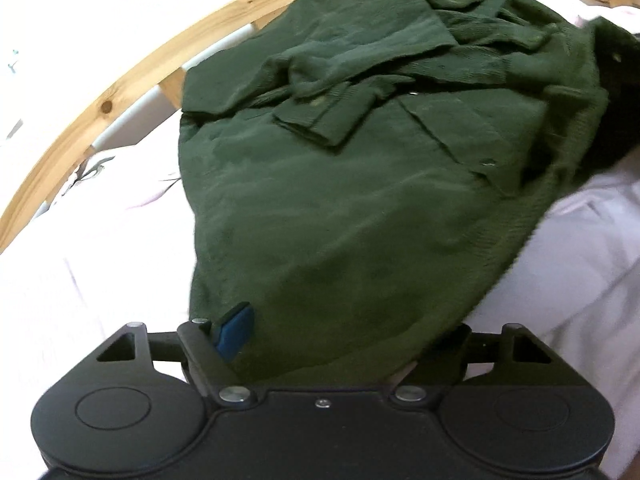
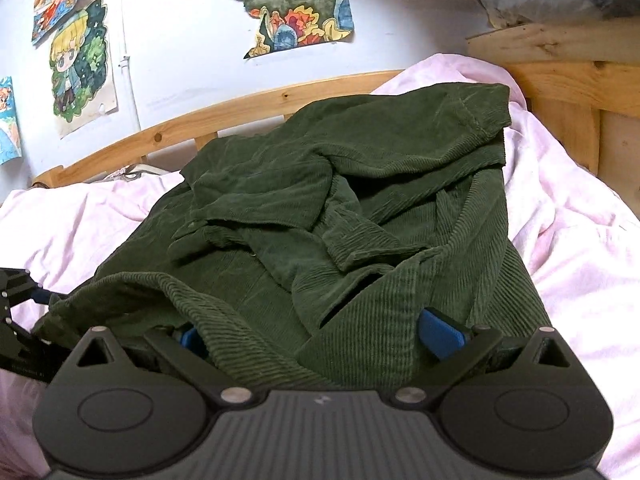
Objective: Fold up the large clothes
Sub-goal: 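Grasp the shirt hem with the left tool and lift it toward the collar, then grasp the shirt side with the right tool while the left tool holds the hem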
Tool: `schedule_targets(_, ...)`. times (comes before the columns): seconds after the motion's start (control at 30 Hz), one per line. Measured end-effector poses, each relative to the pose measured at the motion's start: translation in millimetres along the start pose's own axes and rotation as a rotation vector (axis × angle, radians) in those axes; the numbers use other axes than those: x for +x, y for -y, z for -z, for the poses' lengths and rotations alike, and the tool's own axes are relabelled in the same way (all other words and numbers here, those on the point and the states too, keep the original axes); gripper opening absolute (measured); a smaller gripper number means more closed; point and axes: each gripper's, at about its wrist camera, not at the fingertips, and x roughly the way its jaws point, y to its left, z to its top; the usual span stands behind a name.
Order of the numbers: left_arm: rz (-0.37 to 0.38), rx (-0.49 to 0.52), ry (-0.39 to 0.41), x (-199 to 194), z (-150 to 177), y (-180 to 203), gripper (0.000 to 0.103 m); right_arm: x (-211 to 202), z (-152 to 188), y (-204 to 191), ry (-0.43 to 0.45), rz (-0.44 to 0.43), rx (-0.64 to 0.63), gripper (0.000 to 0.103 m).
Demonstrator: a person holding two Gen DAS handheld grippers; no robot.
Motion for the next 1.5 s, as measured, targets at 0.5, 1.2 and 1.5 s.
schedule_targets(0.5,-0.080,0.161,-0.049,15,5,6,0.038,-2,0,-2,0.000,0.006,-0.004,0.102)
schedule_targets(1.2,0.014,0.009,0.125,-8,-96,-36,0.006,-49,13,-61,0.093,-0.049,-0.455,0.103)
schedule_targets(1.5,0.036,-0.079,0.157,-12,-125,-57,0.006,-4,44,-88,-0.045,0.147,-0.660,0.094)
